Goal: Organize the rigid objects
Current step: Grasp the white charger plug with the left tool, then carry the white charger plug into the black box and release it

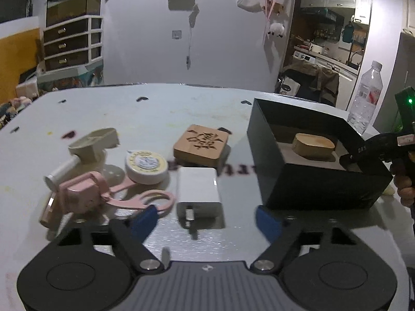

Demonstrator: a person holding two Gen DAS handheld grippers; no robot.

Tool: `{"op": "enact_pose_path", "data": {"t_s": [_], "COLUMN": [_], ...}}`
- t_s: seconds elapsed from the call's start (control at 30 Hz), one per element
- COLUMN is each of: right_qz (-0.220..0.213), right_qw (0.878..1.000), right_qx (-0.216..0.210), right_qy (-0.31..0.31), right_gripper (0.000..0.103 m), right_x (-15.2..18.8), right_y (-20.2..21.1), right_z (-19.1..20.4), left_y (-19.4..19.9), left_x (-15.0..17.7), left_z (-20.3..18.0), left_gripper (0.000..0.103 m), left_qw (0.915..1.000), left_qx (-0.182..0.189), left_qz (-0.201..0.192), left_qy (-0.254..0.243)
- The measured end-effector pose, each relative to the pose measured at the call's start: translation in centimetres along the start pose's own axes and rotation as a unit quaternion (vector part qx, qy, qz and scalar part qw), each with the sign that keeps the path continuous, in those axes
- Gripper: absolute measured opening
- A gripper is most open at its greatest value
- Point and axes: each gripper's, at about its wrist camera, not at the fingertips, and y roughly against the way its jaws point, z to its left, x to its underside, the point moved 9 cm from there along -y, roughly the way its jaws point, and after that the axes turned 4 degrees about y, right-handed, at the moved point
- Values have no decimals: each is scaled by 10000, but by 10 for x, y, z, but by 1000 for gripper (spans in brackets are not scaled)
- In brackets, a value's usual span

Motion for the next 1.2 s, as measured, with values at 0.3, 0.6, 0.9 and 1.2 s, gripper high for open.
{"op": "enact_pose_path", "data": {"t_s": [0.3, 0.6, 0.9, 1.2], "right_qz": [-1, -3, -2, -6], "right_qw": [10000, 10000, 10000, 10000], "right_qx": [2, 2, 8, 27], "right_qy": [-1, -2, 24, 66], "right_gripper": [8, 8, 8, 8], "right_x": [0, 0, -1, -1], "right_y": [0, 0, 0, 0], "right_z": [0, 0, 1, 3], "left_y": [-34, -53, -47, -11], "left_x": [-8, -14, -11, -40], "left_z": [-2, -2, 1, -16], "left_gripper": [66, 46, 46, 46], "left_qw": [9996, 9980, 9988, 9990], "left_qx": [-270, -581, -449, 271], "left_qz": [55, 134, 147, -123], "left_qy": [78, -217, -96, 328]}}
